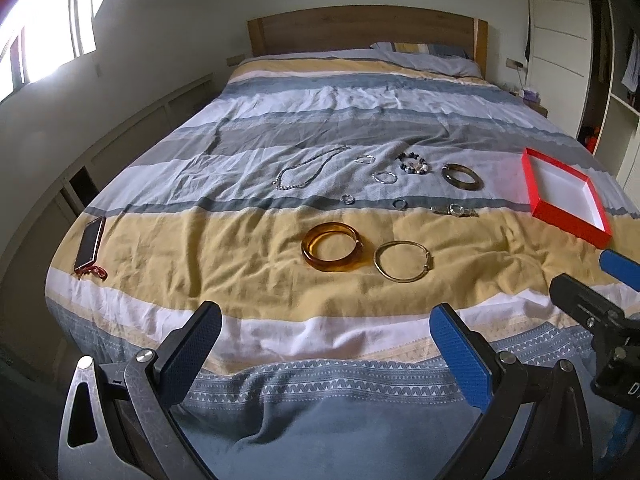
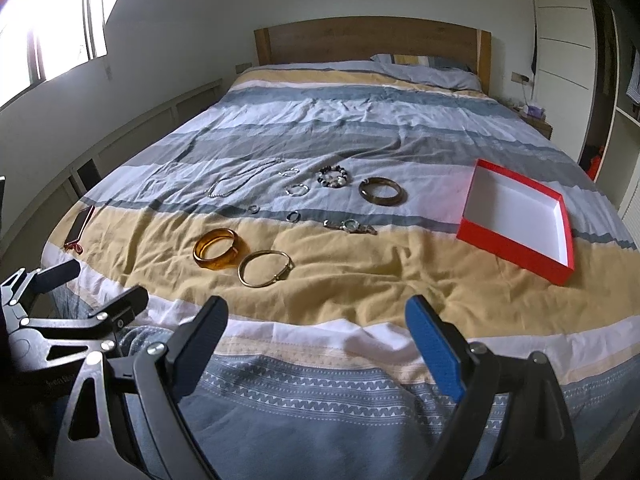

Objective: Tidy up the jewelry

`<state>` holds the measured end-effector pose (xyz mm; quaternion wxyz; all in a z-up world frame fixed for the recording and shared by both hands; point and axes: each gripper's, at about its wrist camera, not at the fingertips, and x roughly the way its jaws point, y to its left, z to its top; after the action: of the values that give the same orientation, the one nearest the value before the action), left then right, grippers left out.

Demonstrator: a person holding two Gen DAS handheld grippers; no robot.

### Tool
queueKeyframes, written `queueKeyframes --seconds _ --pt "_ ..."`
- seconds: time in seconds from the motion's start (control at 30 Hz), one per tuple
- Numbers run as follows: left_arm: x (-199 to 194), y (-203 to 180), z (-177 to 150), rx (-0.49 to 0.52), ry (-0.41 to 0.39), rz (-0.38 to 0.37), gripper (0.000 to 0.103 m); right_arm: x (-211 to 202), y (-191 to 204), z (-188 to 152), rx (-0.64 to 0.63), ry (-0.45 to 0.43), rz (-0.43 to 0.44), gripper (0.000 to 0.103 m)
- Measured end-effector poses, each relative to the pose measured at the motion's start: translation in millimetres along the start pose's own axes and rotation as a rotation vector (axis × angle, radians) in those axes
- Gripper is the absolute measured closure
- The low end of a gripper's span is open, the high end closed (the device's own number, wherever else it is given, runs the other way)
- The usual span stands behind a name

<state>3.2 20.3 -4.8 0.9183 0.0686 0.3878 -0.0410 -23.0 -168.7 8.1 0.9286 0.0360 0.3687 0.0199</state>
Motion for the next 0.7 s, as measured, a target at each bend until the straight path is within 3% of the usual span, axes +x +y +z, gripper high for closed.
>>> queueKeyframes --seconds 0.37,0.7 --pt "14.9 6.1 0.6 -0.005 0.033 -0.021 0.001 14.2 10.4 2.0 -0.028 0.026 0.022 0.013" --pt "52.5 10.9 8.4 -0.008 0.086 -0.038 0.004 40.8 10.1 8.0 -0.036 0.061 0.058 0.014"
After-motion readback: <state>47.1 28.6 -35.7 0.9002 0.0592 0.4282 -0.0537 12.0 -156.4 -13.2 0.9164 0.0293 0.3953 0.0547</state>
